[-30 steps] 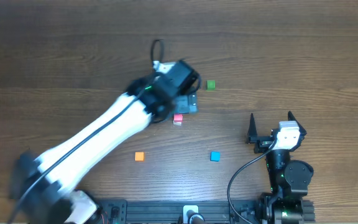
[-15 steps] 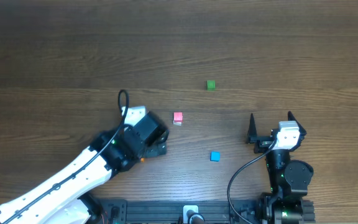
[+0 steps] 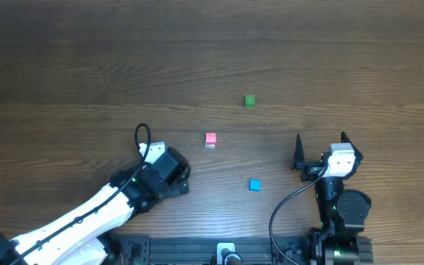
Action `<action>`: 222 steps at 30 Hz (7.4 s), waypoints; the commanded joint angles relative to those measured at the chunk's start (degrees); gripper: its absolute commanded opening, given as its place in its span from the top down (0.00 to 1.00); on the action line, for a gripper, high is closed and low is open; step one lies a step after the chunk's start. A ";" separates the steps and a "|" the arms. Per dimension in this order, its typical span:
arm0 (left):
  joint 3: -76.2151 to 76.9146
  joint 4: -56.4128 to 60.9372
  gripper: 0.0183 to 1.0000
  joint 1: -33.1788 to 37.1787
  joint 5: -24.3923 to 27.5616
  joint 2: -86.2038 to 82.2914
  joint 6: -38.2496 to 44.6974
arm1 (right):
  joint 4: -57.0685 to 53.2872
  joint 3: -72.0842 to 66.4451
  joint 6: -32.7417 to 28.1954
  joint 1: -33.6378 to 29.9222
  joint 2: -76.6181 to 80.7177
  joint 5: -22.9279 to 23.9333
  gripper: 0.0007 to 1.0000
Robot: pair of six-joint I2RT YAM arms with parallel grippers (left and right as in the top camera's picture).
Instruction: Stack Cubes
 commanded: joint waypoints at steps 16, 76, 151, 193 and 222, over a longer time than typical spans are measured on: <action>-0.39 2.05 0.14 0.83 4.55 6.49 6.84 | -0.07 -0.33 -0.26 -0.42 -0.42 -0.61 0.01; 4.17 -5.16 0.67 0.83 4.26 8.00 3.04 | -0.07 -0.33 -0.26 -0.42 -0.42 -0.61 0.01; 51.15 -19.74 0.98 -0.98 5.14 39.52 9.53 | -0.07 -0.33 -0.26 -0.42 -0.42 -0.61 0.01; 51.04 -20.33 0.90 -0.42 5.40 40.81 9.14 | -0.07 -0.33 -0.26 -0.42 -0.42 -0.61 0.01; 51.04 -14.12 0.00 2.64 -2.91 26.69 9.18 | -0.07 -0.33 -0.26 -0.42 -0.42 -0.63 0.01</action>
